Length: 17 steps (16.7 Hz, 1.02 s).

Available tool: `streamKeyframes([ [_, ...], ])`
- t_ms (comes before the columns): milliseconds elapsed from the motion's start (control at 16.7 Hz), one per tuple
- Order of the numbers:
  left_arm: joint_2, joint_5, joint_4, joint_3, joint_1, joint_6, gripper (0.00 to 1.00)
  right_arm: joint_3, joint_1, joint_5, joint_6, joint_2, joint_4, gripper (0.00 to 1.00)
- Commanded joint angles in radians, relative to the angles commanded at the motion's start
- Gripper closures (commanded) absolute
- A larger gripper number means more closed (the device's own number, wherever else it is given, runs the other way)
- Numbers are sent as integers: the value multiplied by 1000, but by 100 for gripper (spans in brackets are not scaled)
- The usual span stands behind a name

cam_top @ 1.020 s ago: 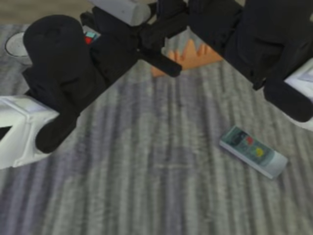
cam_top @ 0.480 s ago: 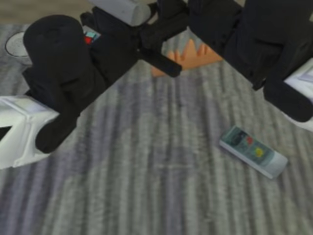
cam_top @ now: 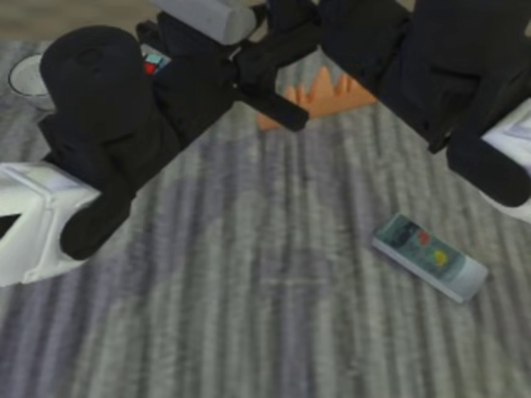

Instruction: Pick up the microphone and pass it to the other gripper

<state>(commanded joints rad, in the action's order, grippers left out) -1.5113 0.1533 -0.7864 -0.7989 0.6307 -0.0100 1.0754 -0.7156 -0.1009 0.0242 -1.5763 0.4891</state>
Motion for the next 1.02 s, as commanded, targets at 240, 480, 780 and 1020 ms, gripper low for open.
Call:
streamKeyframes([
  [240, 0, 0, 0, 0, 0, 0, 10, 0, 0, 0, 0, 0, 0, 100],
  [480, 0, 0, 0, 0, 0, 0, 0, 0, 0, 0, 0, 0, 0, 100],
  [780, 0, 0, 0, 0, 0, 0, 0, 0, 0, 0, 0, 0, 0, 100],
  [1020, 30, -26, 9, 50, -44, -12, 0, -9, 14, 6, 10, 36, 3, 100],
])
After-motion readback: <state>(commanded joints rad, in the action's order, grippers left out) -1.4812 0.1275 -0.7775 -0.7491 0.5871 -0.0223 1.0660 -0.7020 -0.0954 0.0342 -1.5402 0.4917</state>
